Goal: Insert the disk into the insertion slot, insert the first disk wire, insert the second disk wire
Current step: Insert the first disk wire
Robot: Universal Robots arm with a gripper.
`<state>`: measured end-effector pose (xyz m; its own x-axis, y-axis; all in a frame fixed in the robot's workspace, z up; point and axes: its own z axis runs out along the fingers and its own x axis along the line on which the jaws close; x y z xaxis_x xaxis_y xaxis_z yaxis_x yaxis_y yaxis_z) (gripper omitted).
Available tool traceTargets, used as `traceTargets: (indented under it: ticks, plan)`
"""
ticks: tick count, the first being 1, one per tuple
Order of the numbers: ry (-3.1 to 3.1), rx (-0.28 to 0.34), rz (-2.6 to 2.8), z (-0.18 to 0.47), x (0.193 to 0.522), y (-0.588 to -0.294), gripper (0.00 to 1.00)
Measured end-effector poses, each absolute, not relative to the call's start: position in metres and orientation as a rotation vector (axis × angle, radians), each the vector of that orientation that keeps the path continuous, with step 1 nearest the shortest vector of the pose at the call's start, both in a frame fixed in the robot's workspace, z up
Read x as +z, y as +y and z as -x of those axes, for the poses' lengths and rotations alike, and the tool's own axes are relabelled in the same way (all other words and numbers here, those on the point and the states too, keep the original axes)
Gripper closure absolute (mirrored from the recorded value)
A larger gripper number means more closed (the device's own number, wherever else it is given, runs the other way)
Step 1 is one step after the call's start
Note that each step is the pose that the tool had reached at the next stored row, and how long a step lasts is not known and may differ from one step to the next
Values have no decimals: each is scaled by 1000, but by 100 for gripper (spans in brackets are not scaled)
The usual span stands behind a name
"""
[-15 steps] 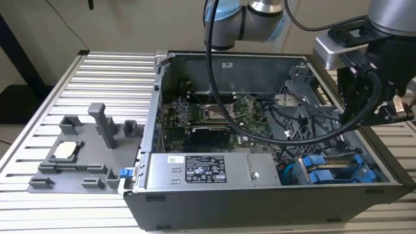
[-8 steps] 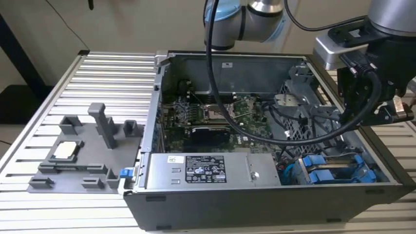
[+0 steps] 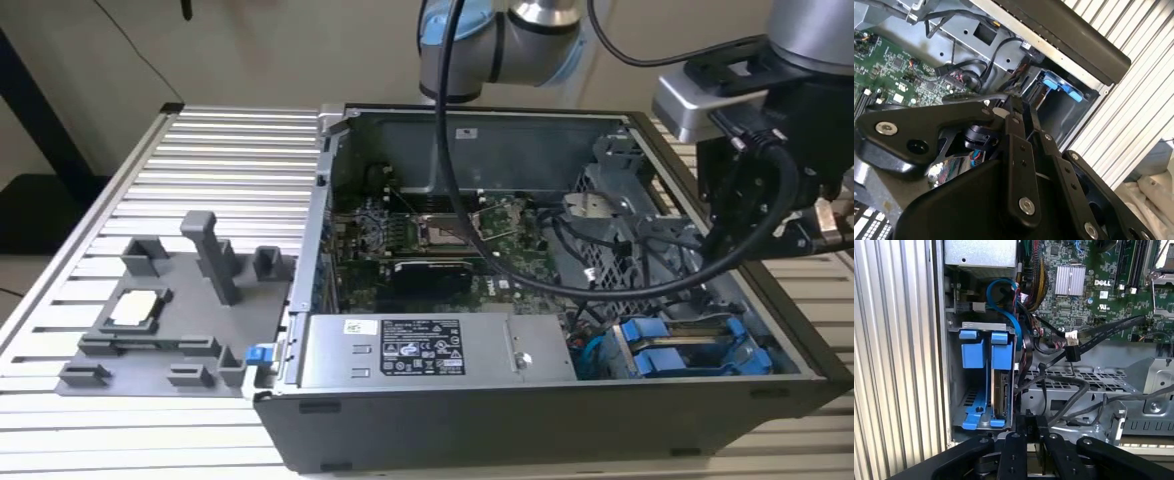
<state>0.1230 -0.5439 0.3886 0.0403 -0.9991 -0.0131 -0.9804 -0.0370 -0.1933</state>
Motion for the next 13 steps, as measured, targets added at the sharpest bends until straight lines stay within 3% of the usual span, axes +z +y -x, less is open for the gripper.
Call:
traceTargets:
  ticks: [13]
  plan:
    - [2143,-92,2218,-150,385,-544,81]
